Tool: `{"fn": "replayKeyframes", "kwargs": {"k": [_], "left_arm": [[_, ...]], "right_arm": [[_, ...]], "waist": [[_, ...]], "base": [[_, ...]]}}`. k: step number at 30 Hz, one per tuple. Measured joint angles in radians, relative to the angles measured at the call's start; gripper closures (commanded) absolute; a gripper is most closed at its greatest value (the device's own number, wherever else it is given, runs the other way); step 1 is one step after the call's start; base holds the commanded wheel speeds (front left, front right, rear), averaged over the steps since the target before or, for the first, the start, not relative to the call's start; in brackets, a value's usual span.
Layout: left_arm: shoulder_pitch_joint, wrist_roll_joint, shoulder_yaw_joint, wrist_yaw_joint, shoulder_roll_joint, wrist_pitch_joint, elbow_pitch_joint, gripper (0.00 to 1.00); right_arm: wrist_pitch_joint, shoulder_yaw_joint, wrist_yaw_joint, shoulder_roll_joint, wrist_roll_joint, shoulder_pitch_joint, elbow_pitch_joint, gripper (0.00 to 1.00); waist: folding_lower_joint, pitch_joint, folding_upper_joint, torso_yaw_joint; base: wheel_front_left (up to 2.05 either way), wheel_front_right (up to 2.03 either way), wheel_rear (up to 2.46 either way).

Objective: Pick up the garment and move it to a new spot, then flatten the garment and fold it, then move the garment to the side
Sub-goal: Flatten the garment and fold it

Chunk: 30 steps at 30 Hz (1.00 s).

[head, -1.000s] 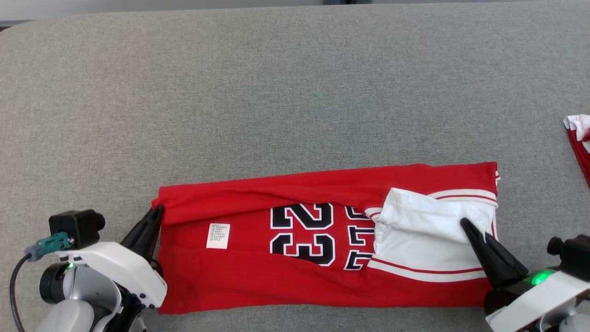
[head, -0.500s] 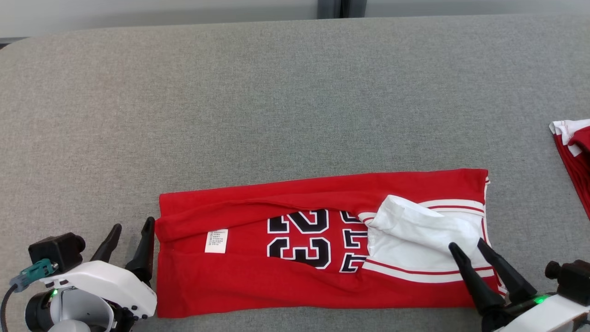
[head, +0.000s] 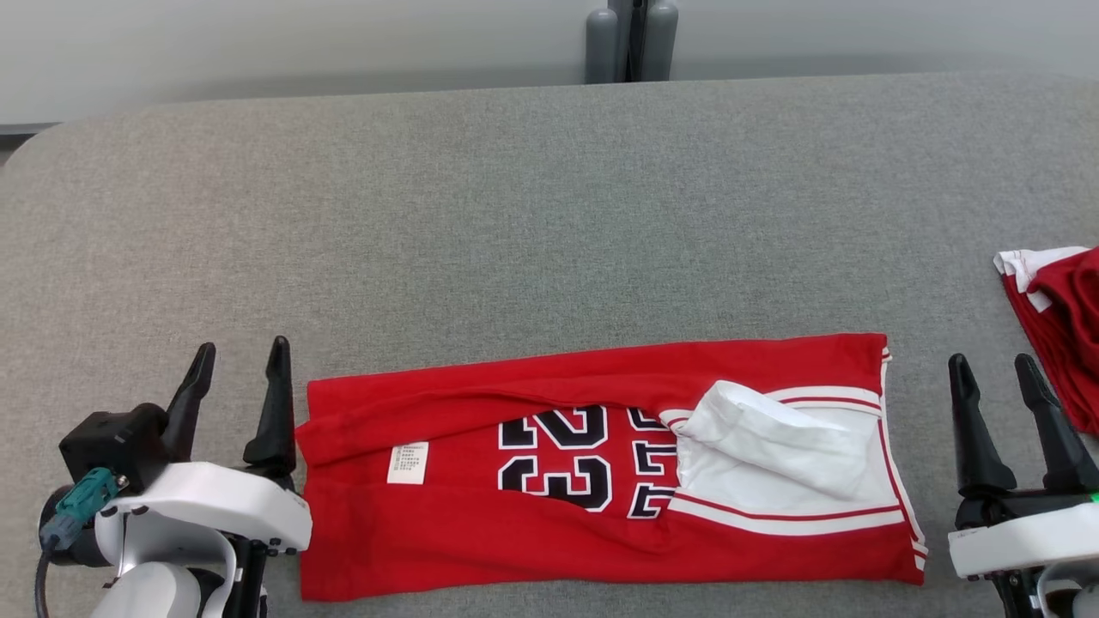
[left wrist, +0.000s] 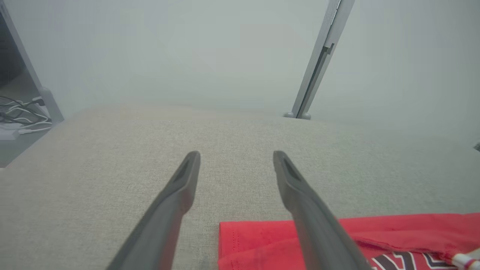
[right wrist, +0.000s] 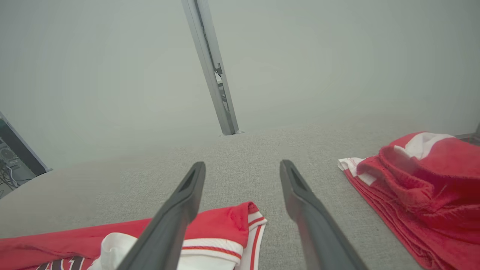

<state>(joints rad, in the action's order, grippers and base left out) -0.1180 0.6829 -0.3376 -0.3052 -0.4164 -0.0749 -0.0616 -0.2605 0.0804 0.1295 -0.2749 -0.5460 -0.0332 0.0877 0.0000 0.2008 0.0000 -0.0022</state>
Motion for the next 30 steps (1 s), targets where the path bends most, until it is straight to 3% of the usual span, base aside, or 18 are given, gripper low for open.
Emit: {"fn": "replayKeyframes", "kwargs": {"k": [4, 10, 30], "left_arm": [[-0.012, -0.042, -0.027, -0.014, -0.003, -0.01, 0.028, 0.0], [0.035, -0.066, -0.065, -0.022, 0.013, -0.032, 0.072, 0.0], [0.04, -0.068, -0.111, 0.005, 0.024, -0.053, 0.122, 0.0]], "right_arm": [[0.013, -0.017, 0.0, 0.035, 0.105, -0.013, 0.017, 0.0], [0.039, -0.035, 0.0, 0.073, 0.169, 0.007, 0.04, 0.0], [0.101, -0.049, 0.0, 0.086, 0.193, 0.061, 0.094, 0.0]], "waist": [[0.0, -0.021, 0.0, 0.007], [0.0, -0.056, 0.0, 0.019], [0.0, -0.085, 0.0, 0.056]], "base": [[0.0, 0.0, 0.0], [0.0, 0.0, 0.0], [0.0, 0.0, 0.0]]}}
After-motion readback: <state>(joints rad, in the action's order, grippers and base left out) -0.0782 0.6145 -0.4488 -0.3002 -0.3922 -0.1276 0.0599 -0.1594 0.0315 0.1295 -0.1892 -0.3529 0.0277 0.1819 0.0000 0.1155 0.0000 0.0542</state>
